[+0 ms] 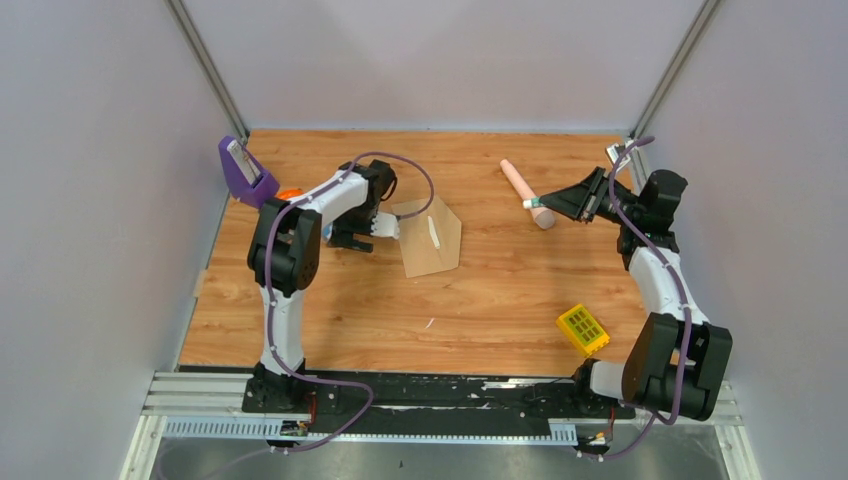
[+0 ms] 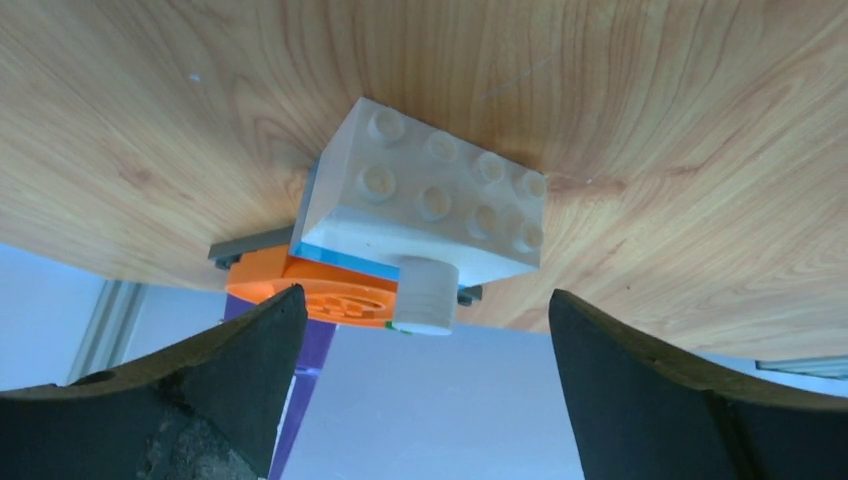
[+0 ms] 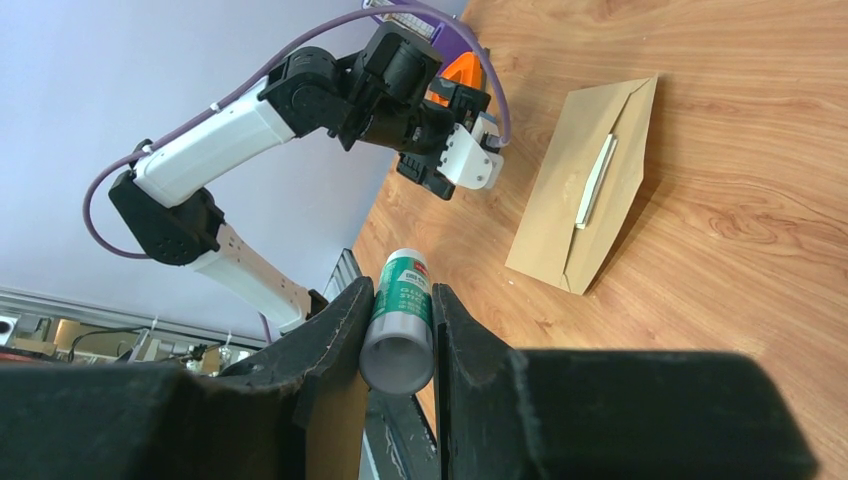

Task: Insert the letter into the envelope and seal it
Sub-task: Place the solid glue cap at the center of the board, then unscrew the solid glue.

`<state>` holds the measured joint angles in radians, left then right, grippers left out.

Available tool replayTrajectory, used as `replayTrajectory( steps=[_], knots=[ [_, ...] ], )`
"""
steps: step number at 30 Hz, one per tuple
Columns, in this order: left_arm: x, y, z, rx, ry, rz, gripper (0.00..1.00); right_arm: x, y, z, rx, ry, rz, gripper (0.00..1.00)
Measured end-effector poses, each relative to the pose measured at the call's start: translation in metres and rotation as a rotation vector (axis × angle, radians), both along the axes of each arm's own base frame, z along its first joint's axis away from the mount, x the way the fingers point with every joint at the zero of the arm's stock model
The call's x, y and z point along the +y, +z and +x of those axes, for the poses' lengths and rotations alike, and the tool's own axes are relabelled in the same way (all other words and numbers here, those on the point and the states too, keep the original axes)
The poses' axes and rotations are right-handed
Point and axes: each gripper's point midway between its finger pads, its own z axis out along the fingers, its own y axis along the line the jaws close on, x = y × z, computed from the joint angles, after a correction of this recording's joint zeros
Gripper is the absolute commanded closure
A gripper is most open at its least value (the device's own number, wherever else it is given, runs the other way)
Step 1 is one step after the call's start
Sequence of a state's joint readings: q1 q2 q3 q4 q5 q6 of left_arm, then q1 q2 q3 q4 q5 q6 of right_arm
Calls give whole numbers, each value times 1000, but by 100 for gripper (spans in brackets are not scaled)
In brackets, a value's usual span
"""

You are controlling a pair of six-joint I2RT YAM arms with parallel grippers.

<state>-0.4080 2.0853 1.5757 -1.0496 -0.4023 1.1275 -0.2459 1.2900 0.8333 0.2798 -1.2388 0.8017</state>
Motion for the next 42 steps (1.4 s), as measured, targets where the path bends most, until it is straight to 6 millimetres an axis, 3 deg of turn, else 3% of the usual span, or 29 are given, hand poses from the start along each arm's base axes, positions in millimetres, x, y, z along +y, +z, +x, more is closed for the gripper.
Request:
replayTrajectory(
  steps=[3,6,12,16,19,22,27,31,38,42],
  knots=[
    [-2,7,0,2,1,-11,0,0,0,0,0,0,0,100],
    [-8,30,3,-32,5,-60,0,0,-1,0,3,0,1,100],
    [-38,135,13,-241,14,-309,0,1,-1,1,-1,1,-7,100],
    [-68,211,3,-371,0,-575,0,7,-2,2,0,16,-15,100],
    [-99,249,-15,-386,-7,-811,0,15,-5,1,-4,40,-26,100],
    [-137,273,-40,-320,-14,-1067,0,25,-4,-3,-29,79,-46,100],
    [-195,282,-82,-90,31,-1440,0,51,3,-14,-102,194,-82,100],
    [-236,285,-98,133,71,-1612,0,70,3,-28,-145,287,-96,100],
    [-282,268,-131,402,143,-1683,0,108,-3,-57,-211,448,-117,100],
    [-300,264,-146,498,150,-1685,0,119,-4,-68,-241,504,-119,100]
  ],
)
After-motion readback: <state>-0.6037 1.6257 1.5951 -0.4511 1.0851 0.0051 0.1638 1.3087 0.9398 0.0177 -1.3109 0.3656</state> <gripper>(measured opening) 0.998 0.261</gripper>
